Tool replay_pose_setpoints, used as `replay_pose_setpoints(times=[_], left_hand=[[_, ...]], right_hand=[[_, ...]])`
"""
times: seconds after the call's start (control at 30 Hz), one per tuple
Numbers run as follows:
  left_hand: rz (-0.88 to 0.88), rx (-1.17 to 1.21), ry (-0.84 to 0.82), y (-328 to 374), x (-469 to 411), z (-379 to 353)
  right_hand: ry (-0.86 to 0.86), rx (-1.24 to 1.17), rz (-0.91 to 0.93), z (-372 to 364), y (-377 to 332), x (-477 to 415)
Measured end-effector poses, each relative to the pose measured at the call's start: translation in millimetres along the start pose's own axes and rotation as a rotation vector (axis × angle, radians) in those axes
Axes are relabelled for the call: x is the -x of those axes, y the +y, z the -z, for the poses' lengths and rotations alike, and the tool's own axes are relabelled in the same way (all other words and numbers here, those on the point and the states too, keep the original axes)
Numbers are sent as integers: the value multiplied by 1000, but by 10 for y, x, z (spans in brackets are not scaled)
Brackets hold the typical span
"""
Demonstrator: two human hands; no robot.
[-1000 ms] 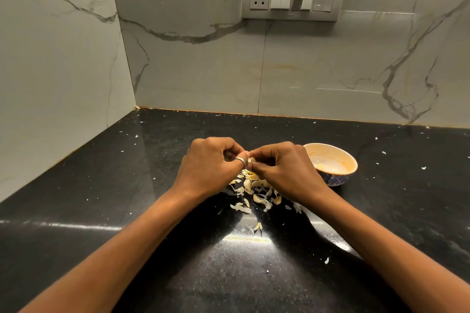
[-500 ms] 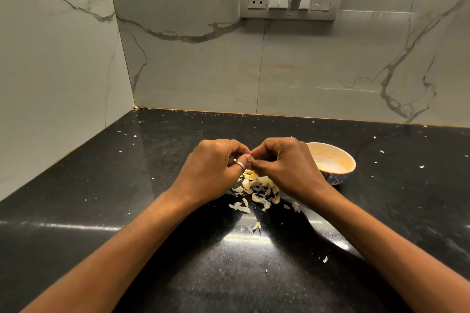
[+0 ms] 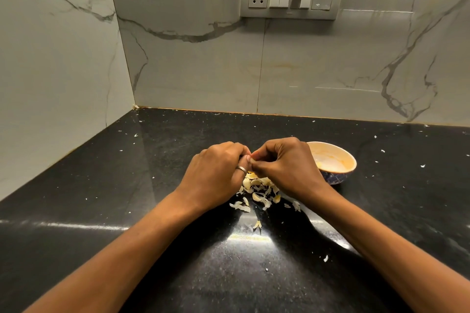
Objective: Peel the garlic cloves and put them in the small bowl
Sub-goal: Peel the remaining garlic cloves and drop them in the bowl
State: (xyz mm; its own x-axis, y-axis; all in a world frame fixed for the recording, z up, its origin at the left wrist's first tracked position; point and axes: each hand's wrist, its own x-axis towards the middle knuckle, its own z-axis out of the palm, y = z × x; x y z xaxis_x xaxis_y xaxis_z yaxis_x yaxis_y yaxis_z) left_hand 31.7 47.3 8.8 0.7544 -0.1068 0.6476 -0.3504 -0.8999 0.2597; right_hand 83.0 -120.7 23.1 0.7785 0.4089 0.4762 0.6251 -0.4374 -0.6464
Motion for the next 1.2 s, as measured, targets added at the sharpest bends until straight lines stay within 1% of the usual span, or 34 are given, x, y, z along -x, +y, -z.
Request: replay_pose_setpoints(times=[0.23,0.4,0.6,0.73,0.93,1.0,1.2], left_hand=[[-116,-169,52,2,-1,-7],[-126,-216,53,20,-9,-4],[-11,-108,47,42,-14,5],[-16,-80,30,45,-14,-7],[-2,-25,45,-1,-24,-6],[54,58,27,-9,-35,8],[305,377,-39,18,-100,73]], right_hand=[[15,-19,-27,-32,6,-6],[18,-16,-27,-45,-3,-3],[38,0,-26,-25,-15,-6],[37,37,10,-31,-27,7],[26,12,23,-31,-33,11],[2,-28,-3,-27,-33,10],[-77,-234,-128,16,-68,-7]])
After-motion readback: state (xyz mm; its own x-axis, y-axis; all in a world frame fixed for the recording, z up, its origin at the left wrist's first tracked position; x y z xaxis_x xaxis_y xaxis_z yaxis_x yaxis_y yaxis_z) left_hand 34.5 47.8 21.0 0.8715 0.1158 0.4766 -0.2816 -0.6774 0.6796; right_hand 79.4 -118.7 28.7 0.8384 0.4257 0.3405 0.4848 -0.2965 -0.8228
